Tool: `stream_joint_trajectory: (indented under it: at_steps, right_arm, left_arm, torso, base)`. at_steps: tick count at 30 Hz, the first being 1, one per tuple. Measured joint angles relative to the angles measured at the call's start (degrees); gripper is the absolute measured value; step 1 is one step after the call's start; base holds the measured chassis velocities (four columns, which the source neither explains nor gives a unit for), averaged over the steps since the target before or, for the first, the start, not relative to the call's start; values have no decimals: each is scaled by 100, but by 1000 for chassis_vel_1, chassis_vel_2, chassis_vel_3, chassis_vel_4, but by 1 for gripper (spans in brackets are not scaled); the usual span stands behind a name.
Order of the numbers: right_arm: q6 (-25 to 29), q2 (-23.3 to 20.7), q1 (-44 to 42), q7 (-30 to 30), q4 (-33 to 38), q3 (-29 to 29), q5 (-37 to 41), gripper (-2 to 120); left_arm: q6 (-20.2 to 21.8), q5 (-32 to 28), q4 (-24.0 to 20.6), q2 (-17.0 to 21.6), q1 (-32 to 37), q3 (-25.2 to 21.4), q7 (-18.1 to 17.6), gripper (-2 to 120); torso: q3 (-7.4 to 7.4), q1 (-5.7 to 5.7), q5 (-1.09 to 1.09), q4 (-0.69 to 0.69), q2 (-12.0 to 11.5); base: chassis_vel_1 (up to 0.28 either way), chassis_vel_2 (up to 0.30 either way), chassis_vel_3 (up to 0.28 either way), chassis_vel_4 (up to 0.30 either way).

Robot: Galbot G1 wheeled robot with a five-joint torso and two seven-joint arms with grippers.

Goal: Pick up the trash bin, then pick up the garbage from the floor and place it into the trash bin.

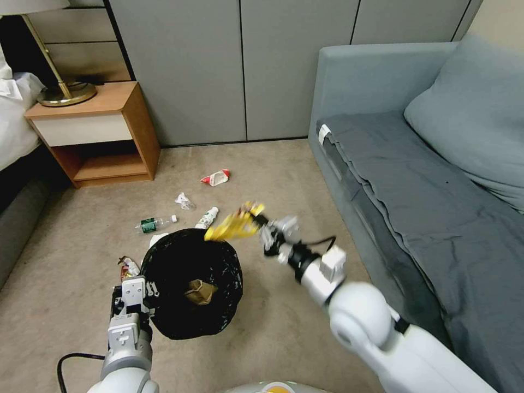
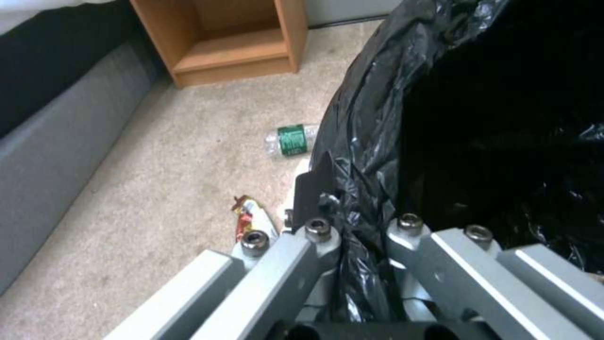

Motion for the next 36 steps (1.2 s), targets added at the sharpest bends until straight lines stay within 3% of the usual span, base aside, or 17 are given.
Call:
stream_joint_trajectory:
  at_steps: [14, 30, 36]
  right_arm:
    - [6, 235, 290, -50, -715, -774, -336, 0]
    - [-79, 974, 705, 71, -1696, -1276, -448, 0]
    - [-87, 1023, 721, 175, -1746, -1266, -531, 20]
  left_arm:
    - [-3, 95, -73, -75, -1, 78, 1, 0]
    - [-1, 111, -84, -93, -12, 102, 1, 0]
    - [2, 107, -60, -87, -17, 103, 1, 0]
  torso:
    - [1, 0, -1, 0, 0]
    - [1, 0, -1, 0, 0]
    - [1, 0, -1, 0, 0]
  base:
    - [0, 0, 0, 0]
    - [0, 0, 0, 0]
    - [0, 0, 0, 0]
